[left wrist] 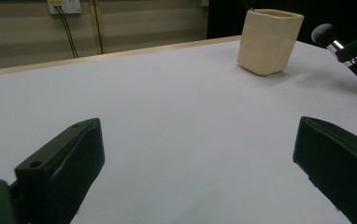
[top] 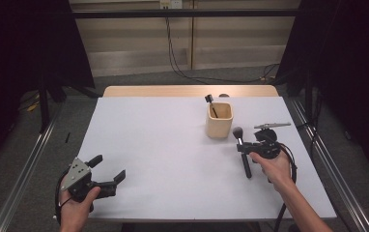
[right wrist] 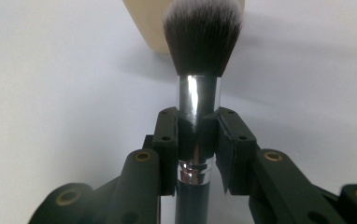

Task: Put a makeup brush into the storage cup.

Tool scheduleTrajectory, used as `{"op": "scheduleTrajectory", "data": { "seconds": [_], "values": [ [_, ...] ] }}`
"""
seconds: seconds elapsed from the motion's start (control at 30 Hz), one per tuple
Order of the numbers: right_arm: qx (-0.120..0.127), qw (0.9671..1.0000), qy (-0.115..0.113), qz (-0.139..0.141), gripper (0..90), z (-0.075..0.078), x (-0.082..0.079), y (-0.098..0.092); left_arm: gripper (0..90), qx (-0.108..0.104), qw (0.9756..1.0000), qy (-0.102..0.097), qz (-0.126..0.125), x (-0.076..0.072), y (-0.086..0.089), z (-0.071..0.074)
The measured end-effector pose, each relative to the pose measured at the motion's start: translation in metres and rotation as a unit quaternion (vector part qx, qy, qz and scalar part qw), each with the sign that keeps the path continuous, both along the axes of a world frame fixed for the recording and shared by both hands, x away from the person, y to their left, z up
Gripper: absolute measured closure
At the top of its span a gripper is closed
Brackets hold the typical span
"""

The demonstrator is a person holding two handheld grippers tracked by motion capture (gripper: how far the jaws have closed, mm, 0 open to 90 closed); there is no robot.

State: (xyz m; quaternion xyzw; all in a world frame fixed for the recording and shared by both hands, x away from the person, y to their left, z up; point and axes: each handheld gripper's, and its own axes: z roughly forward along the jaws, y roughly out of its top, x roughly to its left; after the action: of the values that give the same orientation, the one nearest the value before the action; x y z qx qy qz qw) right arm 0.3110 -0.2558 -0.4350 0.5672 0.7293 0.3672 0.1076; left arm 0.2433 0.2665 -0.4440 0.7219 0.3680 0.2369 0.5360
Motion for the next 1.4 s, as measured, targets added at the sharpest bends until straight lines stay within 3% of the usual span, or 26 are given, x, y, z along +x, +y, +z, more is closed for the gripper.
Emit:
{"op": "scheduleTrajectory", "data": {
  "seconds": [0.17,0.33,0.5,0.67,0.93,1.2,1.4],
  "values": [
    [0.014,0.9991,-0.041,0.002,71.7,0.004,-0.006,-0.004,2.1,0.002,1.0000,-0.002,-0.002,-0.001,0.001,0.001],
    [0.028,0.9978,-0.060,0.000,71.7,0.002,-0.010,-0.007,2.2,-0.002,1.0000,-0.003,0.001,-0.002,0.000,0.001],
    [0.046,0.9948,-0.089,0.014,71.7,0.002,-0.014,-0.007,2.2,-0.002,1.0000,-0.005,0.000,-0.002,0.001,0.001],
    [0.049,0.9913,-0.118,0.032,71.7,0.000,-0.017,-0.004,2.2,-0.001,1.0000,-0.006,-0.002,-0.002,0.001,0.002],
    [0.071,0.9791,-0.187,0.040,71.7,0.004,-0.023,-0.004,2.2,-0.001,1.0000,-0.006,-0.002,-0.002,0.001,0.002],
    [0.088,0.9669,-0.234,0.052,71.7,0.007,-0.027,-0.004,2.2,-0.007,0.9999,-0.008,0.000,-0.002,0.001,0.002],
    [0.096,0.9609,-0.254,0.055,71.8,0.012,-0.028,-0.003,2.2,-0.012,0.9999,-0.009,0.001,-0.002,0.001,0.002]
  ]
}}
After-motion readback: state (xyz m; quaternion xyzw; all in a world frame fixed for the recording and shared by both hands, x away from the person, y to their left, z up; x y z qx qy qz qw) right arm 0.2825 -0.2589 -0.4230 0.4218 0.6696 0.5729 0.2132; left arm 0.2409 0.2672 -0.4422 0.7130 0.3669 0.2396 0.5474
